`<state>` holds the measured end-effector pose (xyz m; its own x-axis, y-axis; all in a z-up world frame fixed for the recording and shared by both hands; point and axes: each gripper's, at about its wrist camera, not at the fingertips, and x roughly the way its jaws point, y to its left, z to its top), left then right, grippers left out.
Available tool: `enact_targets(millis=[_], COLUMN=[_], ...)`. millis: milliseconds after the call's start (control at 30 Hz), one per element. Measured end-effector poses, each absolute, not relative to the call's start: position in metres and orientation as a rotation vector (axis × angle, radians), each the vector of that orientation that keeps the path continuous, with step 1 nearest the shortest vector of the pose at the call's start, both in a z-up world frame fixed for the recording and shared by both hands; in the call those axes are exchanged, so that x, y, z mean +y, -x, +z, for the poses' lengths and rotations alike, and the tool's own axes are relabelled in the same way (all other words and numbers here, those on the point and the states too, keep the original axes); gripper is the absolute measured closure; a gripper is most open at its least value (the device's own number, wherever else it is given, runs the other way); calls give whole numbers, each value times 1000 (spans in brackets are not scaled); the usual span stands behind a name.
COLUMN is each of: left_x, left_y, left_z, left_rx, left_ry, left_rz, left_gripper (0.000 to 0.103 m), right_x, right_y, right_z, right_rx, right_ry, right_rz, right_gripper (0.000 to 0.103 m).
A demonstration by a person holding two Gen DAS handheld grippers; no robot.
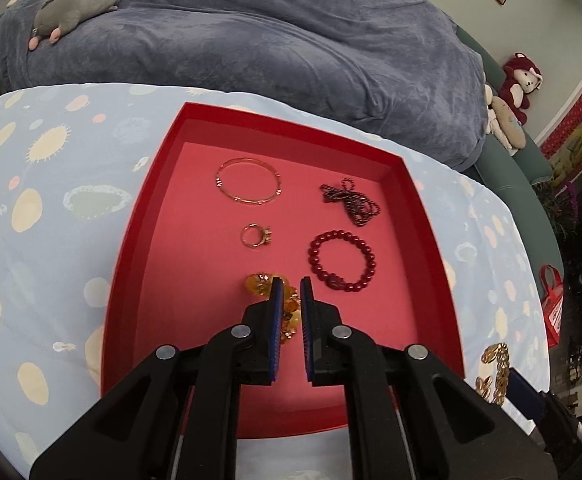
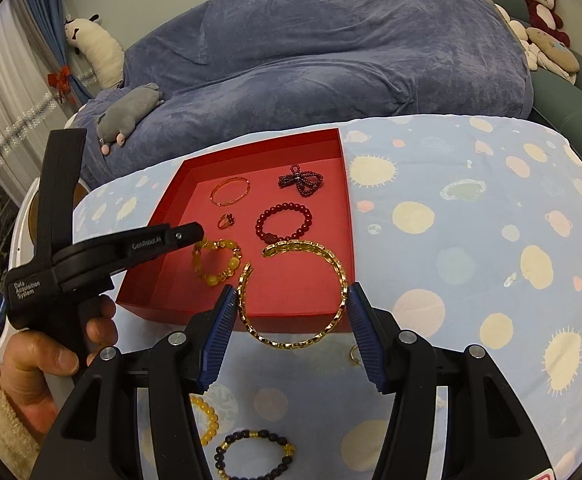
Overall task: Organize jewelry
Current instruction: 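Lift and carry the gold bangle and yellow bracelet into the red box, then open both tools in the box and withdraw them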
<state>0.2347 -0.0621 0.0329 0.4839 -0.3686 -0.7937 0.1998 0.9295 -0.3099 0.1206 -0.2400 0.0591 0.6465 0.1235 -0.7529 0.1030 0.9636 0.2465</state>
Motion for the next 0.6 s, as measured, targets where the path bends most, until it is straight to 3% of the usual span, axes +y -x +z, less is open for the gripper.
enact_targets(millis=[600], left_x=[-51], left_y=[-245], left_z=[10], left_rx=[973], left_ry=[-45], left_rz=[-248], left_gripper=[94], right_x=[-210], right_y=[-196], right_z=[7], right_rx=[988], right_ry=[-204], right_rz=[39], right_gripper=[48])
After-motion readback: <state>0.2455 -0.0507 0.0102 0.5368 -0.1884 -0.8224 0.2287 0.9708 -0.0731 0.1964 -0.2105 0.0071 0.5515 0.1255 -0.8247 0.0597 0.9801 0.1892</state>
